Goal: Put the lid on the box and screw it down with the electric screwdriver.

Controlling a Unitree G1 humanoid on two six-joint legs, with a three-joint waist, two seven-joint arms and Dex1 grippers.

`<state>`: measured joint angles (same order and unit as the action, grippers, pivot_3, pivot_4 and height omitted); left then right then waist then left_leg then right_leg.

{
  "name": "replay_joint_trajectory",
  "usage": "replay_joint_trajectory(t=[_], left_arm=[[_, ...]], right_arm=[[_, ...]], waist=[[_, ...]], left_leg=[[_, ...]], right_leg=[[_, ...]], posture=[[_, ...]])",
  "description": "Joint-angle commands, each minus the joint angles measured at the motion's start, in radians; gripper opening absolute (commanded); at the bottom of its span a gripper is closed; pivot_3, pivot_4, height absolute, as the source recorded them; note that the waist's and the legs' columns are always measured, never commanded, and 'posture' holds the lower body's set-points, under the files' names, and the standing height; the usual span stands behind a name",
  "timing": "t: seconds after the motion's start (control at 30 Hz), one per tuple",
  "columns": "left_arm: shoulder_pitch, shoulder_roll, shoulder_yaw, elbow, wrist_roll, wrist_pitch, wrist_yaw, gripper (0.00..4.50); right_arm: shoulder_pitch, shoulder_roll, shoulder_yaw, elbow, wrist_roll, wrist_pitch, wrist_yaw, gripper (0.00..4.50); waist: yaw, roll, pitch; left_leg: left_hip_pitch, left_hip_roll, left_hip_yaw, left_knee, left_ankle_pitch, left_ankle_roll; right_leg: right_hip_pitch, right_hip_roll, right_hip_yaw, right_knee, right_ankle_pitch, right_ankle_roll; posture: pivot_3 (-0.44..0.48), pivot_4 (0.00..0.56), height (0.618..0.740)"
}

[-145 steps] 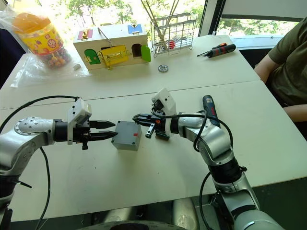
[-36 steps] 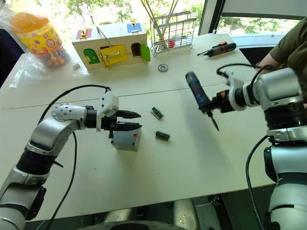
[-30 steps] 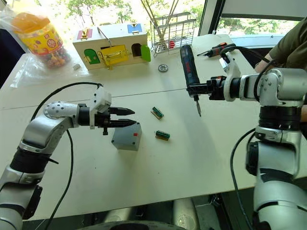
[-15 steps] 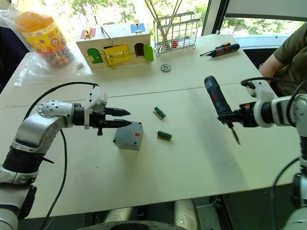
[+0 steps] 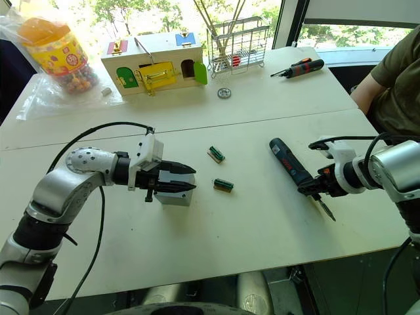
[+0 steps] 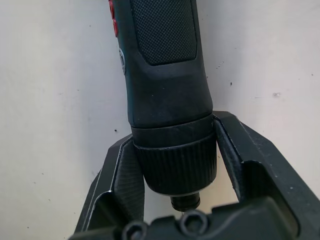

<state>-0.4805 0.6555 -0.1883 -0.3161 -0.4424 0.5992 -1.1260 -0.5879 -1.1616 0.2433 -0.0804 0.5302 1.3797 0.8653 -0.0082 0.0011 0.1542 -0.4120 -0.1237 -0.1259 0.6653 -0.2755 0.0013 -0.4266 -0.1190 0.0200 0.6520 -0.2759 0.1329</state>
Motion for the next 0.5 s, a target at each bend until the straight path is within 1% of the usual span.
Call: replay_joint_trajectory(t=[0.03,0.07,0.1,0.17,0.3,0.5], left_arm=[[-0.005,-0.005,-0.01,-0.001,0.015,-0.03,0.008,1.86],[-0.007,-0.007,-0.01,0.009,0.02,-0.037,0.009,1.86],[-0.01,-0.01,-0.01,0.016,0.024,-0.041,0.012,1.86],[-0.015,-0.018,-0.013,0.027,0.03,-0.05,0.019,1.86],[-0.011,-0.027,-0.021,0.029,0.035,-0.058,0.029,1.86],[0.015,-0.036,-0.019,0.009,0.036,-0.055,0.055,1.86]], right_arm=[[-0.054,-0.025,0.02,-0.002,-0.028,-0.022,0.035,3.97],[-0.086,-0.016,0.036,0.021,-0.038,-0.022,0.044,4.37],[-0.115,-0.009,0.052,0.044,-0.048,-0.023,0.054,4.45],[-0.165,0.005,0.09,0.089,-0.065,-0.023,0.077,4.45],[-0.216,0.024,0.16,0.14,-0.098,-0.035,0.121,4.45],[-0.2,0.009,0.261,0.114,-0.148,-0.051,0.175,4.45]], waist=[[-0.001,0.0,0.0],[-0.001,0.0,0.0],[-0.002,0.0,0.0],[-0.002,0.0,0.0],[0.001,0.0,0.0],[0.001,0.0,0.0]], left_leg=[[0.0,0.0,0.0,0.0,0.0,0.0],[0.0,0.0,0.0,0.0,0.0,0.0],[0.0,0.0,0.0,0.0,0.0,0.0],[0.0,0.0,0.0,0.0,0.0,0.0],[0.0,0.0,0.0,-0.001,0.0,0.0],[0.0,0.0,0.0,0.0,0.0,0.0]], right_leg=[[0.0,0.0,0.0,0.0,0.0,0.0],[0.0,0.0,0.0,0.0,0.0,0.0],[0.0,0.0,0.0,0.0,0.0,0.0],[0.0,0.0,0.0,0.0,0.0,0.0],[0.0,0.0,0.0,-0.001,0.0,0.0],[0.0,0.0,0.0,-0.001,0.0,0.0]], posture=[[0.0,0.15,0.74],[0.0,0.15,0.74],[0.0,0.15,0.74],[0.0,0.15,0.74],[0.0,0.15,0.74],[0.0,0.15,0.74]])
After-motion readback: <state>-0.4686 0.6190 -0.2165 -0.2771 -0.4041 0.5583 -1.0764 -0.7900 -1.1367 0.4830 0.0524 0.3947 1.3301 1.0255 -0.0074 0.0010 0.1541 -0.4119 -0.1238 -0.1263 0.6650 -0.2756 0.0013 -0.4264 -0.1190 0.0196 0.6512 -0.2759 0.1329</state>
